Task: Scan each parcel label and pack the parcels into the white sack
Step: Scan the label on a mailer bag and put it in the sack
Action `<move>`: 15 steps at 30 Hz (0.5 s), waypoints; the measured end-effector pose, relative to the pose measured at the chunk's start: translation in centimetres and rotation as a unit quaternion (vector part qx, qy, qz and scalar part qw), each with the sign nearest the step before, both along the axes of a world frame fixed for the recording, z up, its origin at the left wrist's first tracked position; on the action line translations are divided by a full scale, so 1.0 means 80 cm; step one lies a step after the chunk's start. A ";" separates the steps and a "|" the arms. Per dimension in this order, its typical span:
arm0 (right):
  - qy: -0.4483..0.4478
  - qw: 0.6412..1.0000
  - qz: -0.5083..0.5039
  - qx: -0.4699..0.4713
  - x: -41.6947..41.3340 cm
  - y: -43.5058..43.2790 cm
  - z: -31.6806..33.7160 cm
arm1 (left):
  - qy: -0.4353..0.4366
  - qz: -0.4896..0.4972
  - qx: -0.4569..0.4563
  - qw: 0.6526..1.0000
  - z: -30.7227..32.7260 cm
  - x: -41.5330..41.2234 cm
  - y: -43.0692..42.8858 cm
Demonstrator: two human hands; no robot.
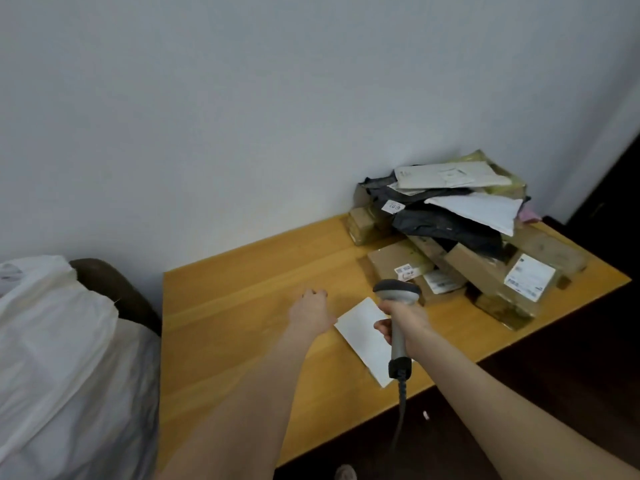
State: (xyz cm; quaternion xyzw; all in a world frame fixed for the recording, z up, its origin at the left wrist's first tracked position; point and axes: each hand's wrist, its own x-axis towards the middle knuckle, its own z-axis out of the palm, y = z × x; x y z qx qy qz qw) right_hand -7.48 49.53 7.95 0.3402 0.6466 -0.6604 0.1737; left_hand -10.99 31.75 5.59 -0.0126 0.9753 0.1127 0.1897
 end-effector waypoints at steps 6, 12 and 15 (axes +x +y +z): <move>-0.031 0.999 -0.014 0.010 -0.055 0.032 -0.053 | -0.096 0.033 0.034 0.994 -0.071 -0.050 0.025; -0.067 0.998 0.009 0.002 -0.112 0.030 -0.105 | -0.159 0.061 0.067 0.983 -0.137 -0.096 0.044; -0.080 0.997 0.017 -0.006 -0.131 0.026 -0.115 | -0.129 0.050 0.010 0.990 -0.152 -0.104 0.050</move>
